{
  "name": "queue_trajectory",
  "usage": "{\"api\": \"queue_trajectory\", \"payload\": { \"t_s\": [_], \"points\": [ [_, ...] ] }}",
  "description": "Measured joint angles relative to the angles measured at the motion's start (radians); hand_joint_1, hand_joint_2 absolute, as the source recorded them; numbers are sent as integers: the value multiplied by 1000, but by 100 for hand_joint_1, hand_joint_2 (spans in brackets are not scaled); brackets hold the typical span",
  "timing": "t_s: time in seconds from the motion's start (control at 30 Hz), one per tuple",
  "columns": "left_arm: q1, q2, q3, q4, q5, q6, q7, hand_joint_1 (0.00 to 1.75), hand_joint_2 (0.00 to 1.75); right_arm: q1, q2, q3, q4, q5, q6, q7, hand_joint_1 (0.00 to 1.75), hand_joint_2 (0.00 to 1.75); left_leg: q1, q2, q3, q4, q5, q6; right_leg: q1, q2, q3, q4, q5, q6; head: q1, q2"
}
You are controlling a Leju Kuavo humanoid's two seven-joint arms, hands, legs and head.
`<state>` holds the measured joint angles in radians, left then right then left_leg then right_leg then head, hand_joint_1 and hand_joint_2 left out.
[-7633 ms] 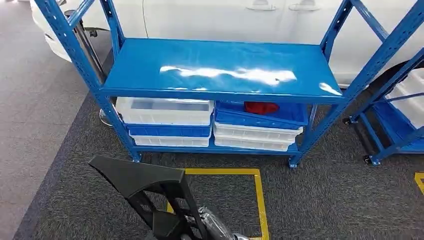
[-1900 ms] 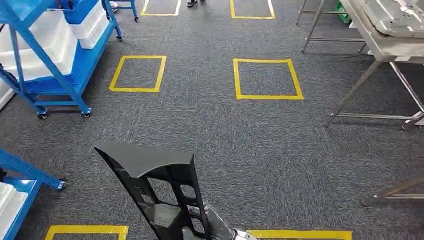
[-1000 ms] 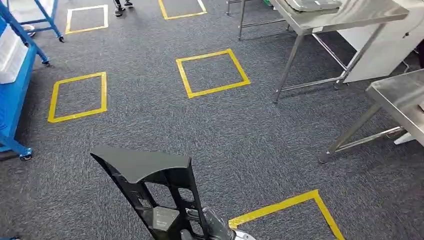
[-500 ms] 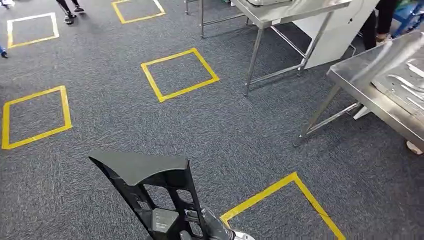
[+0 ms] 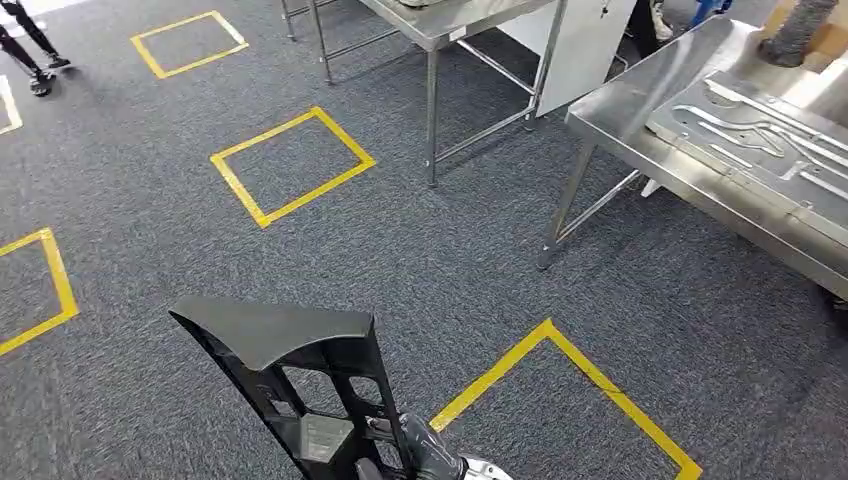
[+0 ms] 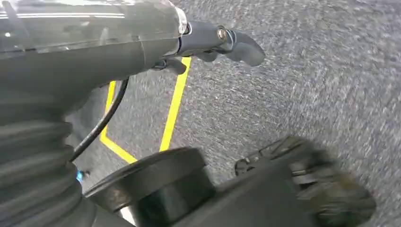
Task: Take the parts from the cabinet and place them on the table.
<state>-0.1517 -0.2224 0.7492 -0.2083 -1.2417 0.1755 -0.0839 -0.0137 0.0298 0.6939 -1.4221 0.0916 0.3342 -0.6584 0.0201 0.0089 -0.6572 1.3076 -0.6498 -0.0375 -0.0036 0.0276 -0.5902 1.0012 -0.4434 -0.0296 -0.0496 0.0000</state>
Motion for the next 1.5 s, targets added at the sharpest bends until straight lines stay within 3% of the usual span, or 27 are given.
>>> {"api": "queue_trajectory", "payload": {
  "t_s": [0.03, 0.07, 0.13, 0.17, 0.2, 0.33, 0.4, 0.43, 0.5, 0.53, 0.57, 0.63, 0.67, 0.7, 0.83, 0.87, 0.93, 1.0, 1.03, 1.07, 1.13, 1.17, 1.2, 1.23, 1.37, 1.43, 1.5],
  "points": [
    [-1, 0, 0, 0, 2, 0, -1, 0, 175, 1, 0, 0, 1, 0, 0, 0, 175, 175, 0, 0, -17, 18, 11, 1, 1, 15, 1, 1, 0, 0, 0, 0],
    [-4, 0, 0, 0, 0, 0, -2, 0, 175, 1, 0, 0, 1, 0, 1, 0, 175, 175, 0, 0, -10, -12, 42, 3, 1, 29, 4, 1, 0, 1, 0, 0],
    [-3, 1, 0, 0, 0, 1, 0, 0, 175, 1, 0, 0, 1, 0, 2, 0, 175, 175, 1, -12, 53, -167, 143, 8, 0, 60, 10, 5, -4, 6, 0, 0],
    [-2, 3, 0, 0, 1, 1, -1, 0, 175, 1, 0, 0, 1, 0, 2, 0, 175, 175, 4, -49, 87, -256, 188, 10, -2, 72, 11, 8, -7, 11, 0, 0],
    [0, 3, 0, 0, 3, 1, -2, 0, 175, 1, 0, 0, 1, 0, 3, 0, 175, 175, 5, -98, 97, -286, 173, 13, 3, 82, 4, 15, -10, 17, 0, 0],
    [-2, 2, 1, 0, 5, 3, -5, 0, 175, 5, -3, -1, 1, 0, 13, -2, 175, 175, 3, -67, 102, -300, 179, 34, -4, 122, -10, 8, 0, 46, 0, 0],
    [-3, -2, 1, 0, 5, 3, -9, 0, 175, 6, -6, 0, 1, 0, 14, -2, 175, 175, 6, -40, 107, -309, 183, 50, 2, 23, -29, 57, -34, 50, 1, 0],
    [-1, -3, 1, 0, 4, 3, -10, 0, 175, 4, -6, 0, 1, 0, 14, -2, 175, 175, 2, -25, 107, -309, 182, 53, -1, -4, -67, 129, -74, 55, 1, 0],
    [5, -2, 1, 0, 3, 3, -10, 0, 175, 6, -7, 0, 1, 0, 14, -2, 175, 175, -2, 5, 107, -308, 179, 56, -5, -18, -150, 287, -136, 60, 1, 0],
    [5, -1, 1, 0, 1, 3, -10, 0, 175, 8, -8, 0, 2, 0, 12, -2, 175, 175, -2, 20, 107, -308, 177, 56, -6, -19, -174, 331, -140, 61, 1, 0],
    [4, -1, 1, 0, -1, 2, -10, 0, 175, 9, -9, 0, 3, 0, 12, -2, 175, 175, -3, 34, 109, -308, 175, 55, -8, -22, -171, 317, -118, 62, 1, 0],
    [3, -2, 1, 0, -4, 0, -10, 0, 175, 10, -9, 0, 3, 0, 11, -3, 175, 175, -4, 56, 117, -308, 168, 52, -8, -34, -98, 175, -37, 57, 1, 0],
    [2, -3, 0, 0, -6, 0, -10, 0, 175, 10, -9, 0, 3, 0, 10, -3, 175, 175, -4, 66, 124, -308, 164, 48, -4, -62, -42, 73, 4, 49, 1, 0],
    [1, -3, 0, 0, -7, 0, -10, 0, 175, 9, -9, 0, 2, 0, 10, -3, 175, 175, -6, 76, 130, -308, 160, 43, 4, -114, -10, 7, 3, 40, 1, 0],
    [-6, -3, 0, 0, -8, -3, -9, 0, 175, 12, -9, 0, 1, 0, 7, -3, 175, 175, -10, 113, 144, -313, 151, 23, 14, -71, -14, 9, 1, 27, 1, 0],
    [-8, -3, -1, 0, -9, -3, -9, 0, 175, 13, -9, 0, 1, 0, 6, -3, 175, 175, -8, 109, 142, -306, 142, 15, -3, -55, -5, -3, 8, 18, 1, 0],
    [-10, -3, -1, 0, -10, -3, -9, 0, 175, 12, -9, 0, 1, 0, 0, -4, 175, 175, -5, 29, 116, -231, 90, 10, -2, -39, 0, -7, 9, 8, 1, 0],
    [-7, -3, -1, 0, -10, -3, -8, 0, 175, 13, -9, 0, 1, 0, -1, -4, 175, 175, -5, 5, 35, -68, 14, 8, -2, -14, -3, -7, 9, 6, 1, 0],
    [-4, -3, -1, 0, -10, -3, -8, 0, 175, 13, -9, 0, 2, 0, -1, -4, 175, 175, -5, 2, 1, -6, -3, 6, -1, 1, -4, -6, 9, 6, 1, 0],
    [-3, -2, -1, 0, -10, -3, -8, 0, 175, 14, -9, 0, 2, 0, -1, -4, 175, 175, -5, 2, -12, 14, 5, 6, -1, 14, -3, -5, 9, 6, 1, 0],
    [-7, -1, -1, 0, -13, -3, -6, 0, 175, 14, -9, 0, 2, 0, -1, -4, 175, 175, -4, -2, 29, -94, 91, 9, -2, 45, 0, -2, 9, 9, 1, 0],
    [-7, -1, -1, 0, -13, -4, -6, 0, 175, 14, -9, 0, 2, 0, -1, -4, 175, 175, -1, -21, 70, -188, 143, 11, -3, 59, 1, 1, 8, 13, 1, 0],
    [-6, -1, -1, 0, -12, -4, -6, 0, 175, 14, -9, 0, 2, 0, -1, -4, 175, 175, 3, -64, 102, -264, 175, 12, -4, 69, -1, 4, 6, 17, 1, 0],
    [-5, -1, -1, 0, -11, -4, -5, 0, 175, 12, -9, 0, 2, 0, -1, -4, 175, 175, 5, -99, 112, -297, 161, 16, 5, 80, -8, 16, 3, 24, 1, 0],
    [-7, -3, -1, 0, -10, -4, -4, 0, 175, 13, -10, -1, 1, 0, -1, -4, 175, 175, 3, -57, 113, -300, 168, 44, -4, 123, -20, 8, 13, 53, 1, 0],
    [-11, -5, -1, 0, -10, -4, -5, 0, 175, 12, -10, -2, 1, 0, 0, -4, 175, 175, 3, -31, 116, -306, 172, 57, 1, 27, -48, 69, -30, 57, 1, 0],
    [-6, -5, -1, 0, -10, -4, -6, 0, 175, 11, -10, -1, 2, 0, 0, -4, 175, 175, -4, -1, 116, -306, 169, 62, -4, -13, -127, 228, -105, 64, 1, 0]
  ]
}}
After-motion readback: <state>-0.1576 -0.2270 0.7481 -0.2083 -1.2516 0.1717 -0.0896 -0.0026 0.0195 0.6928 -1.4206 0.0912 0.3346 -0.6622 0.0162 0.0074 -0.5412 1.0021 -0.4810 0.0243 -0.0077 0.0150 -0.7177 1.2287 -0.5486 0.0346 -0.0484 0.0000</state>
